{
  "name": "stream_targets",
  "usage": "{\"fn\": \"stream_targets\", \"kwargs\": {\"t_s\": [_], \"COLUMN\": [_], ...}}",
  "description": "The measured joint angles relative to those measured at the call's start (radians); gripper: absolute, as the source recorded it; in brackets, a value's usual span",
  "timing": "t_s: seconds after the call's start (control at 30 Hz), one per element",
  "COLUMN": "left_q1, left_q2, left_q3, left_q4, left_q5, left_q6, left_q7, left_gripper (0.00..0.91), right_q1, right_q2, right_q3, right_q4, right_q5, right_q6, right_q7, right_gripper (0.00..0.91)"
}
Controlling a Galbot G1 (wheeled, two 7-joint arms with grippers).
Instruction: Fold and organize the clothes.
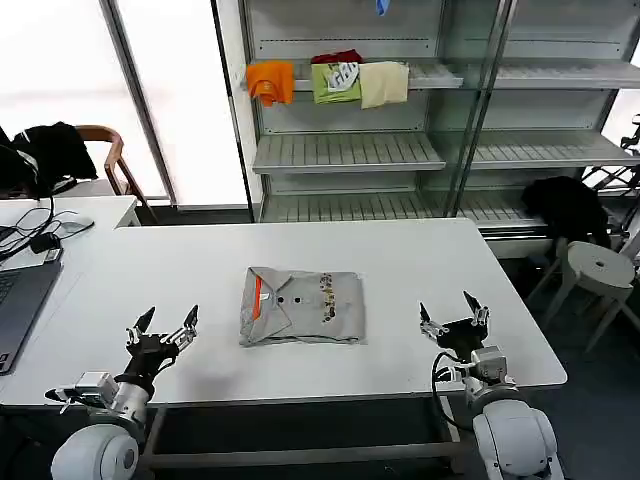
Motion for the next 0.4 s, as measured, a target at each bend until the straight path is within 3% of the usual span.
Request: {"fn": "stream_targets", "kwargs": {"t_s": [0.4], "left_q1": [0.017], "left_q2": [-0.004], "left_q3": [0.007], "left_q4": [-0.004], "left_q5": [-0.002], "left_q6": [-0.015], "left_q7": [-0.003], "left_gripper": [0.907], "right_q1": [-0.019], "right_q2": [0.0], "right_q3": [-0.001], "right_q4": [0.016], "right_q5": [0.012], "right_q6": [0.003], "right_q7": [-0.029], "right_gripper": [0.907]}}
